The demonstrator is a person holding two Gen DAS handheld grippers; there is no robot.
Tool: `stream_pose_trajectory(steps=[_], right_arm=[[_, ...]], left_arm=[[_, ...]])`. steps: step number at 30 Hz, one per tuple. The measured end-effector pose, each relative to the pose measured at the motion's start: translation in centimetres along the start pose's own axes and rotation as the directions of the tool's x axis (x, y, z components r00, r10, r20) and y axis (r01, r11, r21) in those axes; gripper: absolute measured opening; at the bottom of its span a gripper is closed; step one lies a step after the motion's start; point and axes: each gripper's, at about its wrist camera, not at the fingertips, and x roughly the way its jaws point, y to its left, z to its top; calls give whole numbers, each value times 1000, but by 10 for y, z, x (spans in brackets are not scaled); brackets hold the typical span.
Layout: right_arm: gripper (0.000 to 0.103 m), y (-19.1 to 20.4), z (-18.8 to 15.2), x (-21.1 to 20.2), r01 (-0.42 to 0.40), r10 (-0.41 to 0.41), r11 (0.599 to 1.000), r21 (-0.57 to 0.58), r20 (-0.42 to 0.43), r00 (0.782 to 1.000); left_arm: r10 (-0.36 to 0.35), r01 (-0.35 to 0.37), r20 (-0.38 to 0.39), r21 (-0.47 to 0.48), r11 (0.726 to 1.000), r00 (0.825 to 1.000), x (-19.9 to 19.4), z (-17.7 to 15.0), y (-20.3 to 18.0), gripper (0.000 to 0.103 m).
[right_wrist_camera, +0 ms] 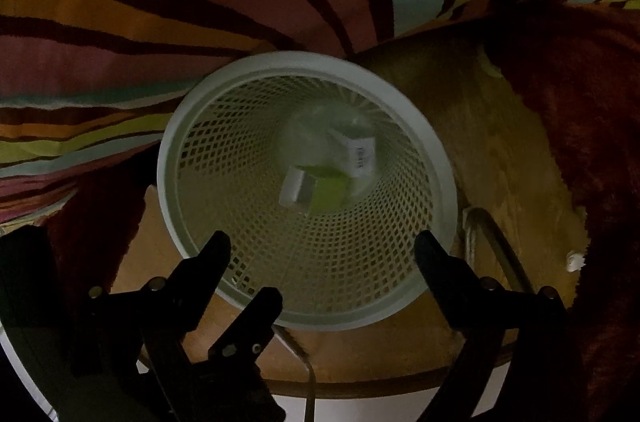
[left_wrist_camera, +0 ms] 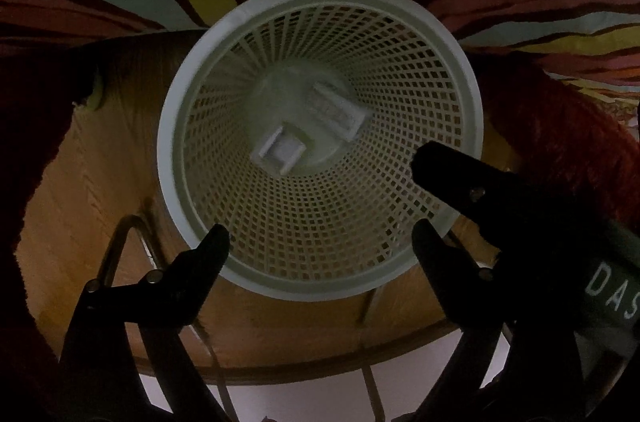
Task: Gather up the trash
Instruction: 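Open both grippers to drop the boxes into the wastebasket, then move both grippers back toward the remaining items on the bed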
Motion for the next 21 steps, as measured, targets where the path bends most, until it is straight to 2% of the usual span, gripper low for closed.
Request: stream_pose_trajectory(steps=[8,10,12,19,20,21], right_arm=[[88,-6,-1,-11,-1,1,1000,6,18,1000],[88,-5,-4,-16,-7,7,1000,4,30,1000],[88,-4,-5,-18,-13,13,1000,-2,43,999],[89,5,-21,-46,-35,46,996,-78,135,990],[90,5,-23,-50,-47,59,995,-86,147,987],[95,6,-24,-53,-55,68,995,-88,154,986]], left_arm=[[9,-8,38,-17,1000,999,-6,-3,-5,90],[8,-7,59,-18,1000,998,-12,-4,-4,90],[7,-6,87,-19,1000,996,-18,-6,-4,95],[-13,14,187,-5,1000,982,-45,-16,-7,95],[-19,20,197,-3,1000,980,-47,-17,-6,95],[-25,26,210,-3,1000,977,-52,-19,-7,95]])
